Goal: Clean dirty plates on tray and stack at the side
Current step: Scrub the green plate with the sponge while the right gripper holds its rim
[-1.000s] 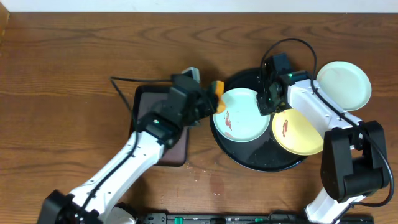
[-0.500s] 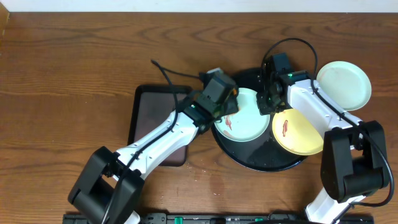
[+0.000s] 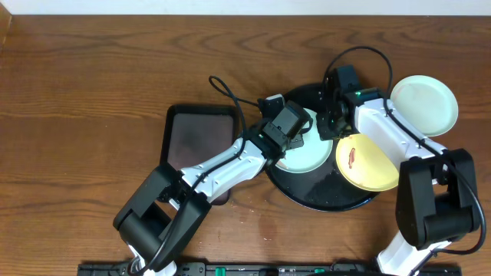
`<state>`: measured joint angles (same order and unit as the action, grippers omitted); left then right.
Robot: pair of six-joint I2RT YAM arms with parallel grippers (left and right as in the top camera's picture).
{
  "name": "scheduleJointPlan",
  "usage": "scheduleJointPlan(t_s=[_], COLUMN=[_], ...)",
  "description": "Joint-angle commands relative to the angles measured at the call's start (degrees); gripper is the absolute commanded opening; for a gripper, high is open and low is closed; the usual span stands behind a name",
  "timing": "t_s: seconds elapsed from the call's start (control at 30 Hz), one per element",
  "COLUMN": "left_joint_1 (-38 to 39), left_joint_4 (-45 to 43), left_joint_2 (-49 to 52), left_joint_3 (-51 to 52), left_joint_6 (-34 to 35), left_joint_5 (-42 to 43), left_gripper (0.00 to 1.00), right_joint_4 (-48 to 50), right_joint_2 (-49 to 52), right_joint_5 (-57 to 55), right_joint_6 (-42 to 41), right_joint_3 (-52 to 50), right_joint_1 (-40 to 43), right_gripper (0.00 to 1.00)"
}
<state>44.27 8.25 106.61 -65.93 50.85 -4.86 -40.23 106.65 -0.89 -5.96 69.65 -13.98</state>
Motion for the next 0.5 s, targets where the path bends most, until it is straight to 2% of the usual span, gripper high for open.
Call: scheduleJointPlan(t_s=[0.0, 0.33, 0.47], left_joint_1=[-0.2, -0.1, -0.1], left_joint_4=[-0.2, -1.6, -1.8], left_joint_2=[0.5, 0.6, 1.6], left_joint_3=[-0.6, -0.6, -0.6], left_joint_6=[0.5, 0.6, 5.2], left_joint_5=[-1.6, -1.6, -1.6], left_gripper=[0.07, 0.07, 0.07], right_joint_4=[2.2, 4.8, 5.0], right_joint_2=[-0.6, -0.6, -0.6], right_joint_5=[-0.2, 1.0, 1.6], right_joint_6=[-0.5, -0.9, -0.9], right_joint_3=[-3.2, -4.3, -4.3], right_joint_1=[1.7, 3.5, 3.3], right_gripper=[0.01, 0.01, 0.01])
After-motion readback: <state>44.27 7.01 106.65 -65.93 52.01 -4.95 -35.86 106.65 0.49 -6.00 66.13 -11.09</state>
